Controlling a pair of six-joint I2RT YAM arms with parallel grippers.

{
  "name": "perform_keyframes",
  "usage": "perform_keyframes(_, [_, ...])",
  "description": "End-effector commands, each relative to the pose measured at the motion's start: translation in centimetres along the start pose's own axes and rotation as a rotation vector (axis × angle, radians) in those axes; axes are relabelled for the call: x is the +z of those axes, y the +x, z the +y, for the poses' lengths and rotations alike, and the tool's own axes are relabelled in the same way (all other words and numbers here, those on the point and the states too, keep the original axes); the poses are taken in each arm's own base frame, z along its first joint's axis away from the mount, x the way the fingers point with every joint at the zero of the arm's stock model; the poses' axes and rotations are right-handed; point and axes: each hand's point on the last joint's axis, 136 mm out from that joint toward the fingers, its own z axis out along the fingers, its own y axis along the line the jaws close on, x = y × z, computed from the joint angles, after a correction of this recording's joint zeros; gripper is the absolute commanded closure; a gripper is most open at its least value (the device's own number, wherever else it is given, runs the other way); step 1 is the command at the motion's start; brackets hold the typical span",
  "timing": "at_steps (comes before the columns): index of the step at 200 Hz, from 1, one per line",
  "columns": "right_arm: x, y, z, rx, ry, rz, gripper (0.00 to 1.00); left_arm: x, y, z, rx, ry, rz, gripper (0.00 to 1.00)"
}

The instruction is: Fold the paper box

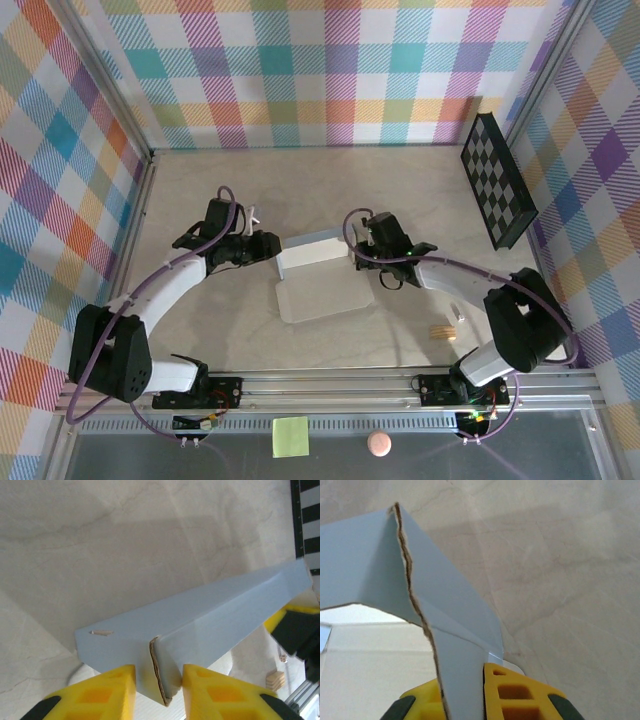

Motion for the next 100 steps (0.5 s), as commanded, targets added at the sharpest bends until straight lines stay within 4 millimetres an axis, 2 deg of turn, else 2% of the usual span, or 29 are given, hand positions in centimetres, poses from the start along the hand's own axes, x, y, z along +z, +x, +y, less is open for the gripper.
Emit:
perform_keyframes(1, [0.7, -2.3, 1.8, -0.097, -0.053, -0.065, 0.91, -1.0, 2.5, 0.5, 0.007, -0.008, 0.083, 0.59])
perform_keyframes(41, [2.5, -3.1, 3.8, -0.354, -0.136, -0.072, 0.92, -2.4, 3.9, -1.0, 0.040, 0.074, 0.101, 0.45])
perform_keyframes(72, [3.2, -3.2, 6.0, -0.573, -0.243, -0.079, 0.95, -3.0, 4.9, -2.1, 0.053, 0.134, 0.132, 0.41])
perform_keyframes(100, [3.9, -3.2, 7.2, -0.694, -0.303, -0.060, 0.96, -3.0, 5.5, -3.2, 0.054, 0.187, 0.166, 0.41])
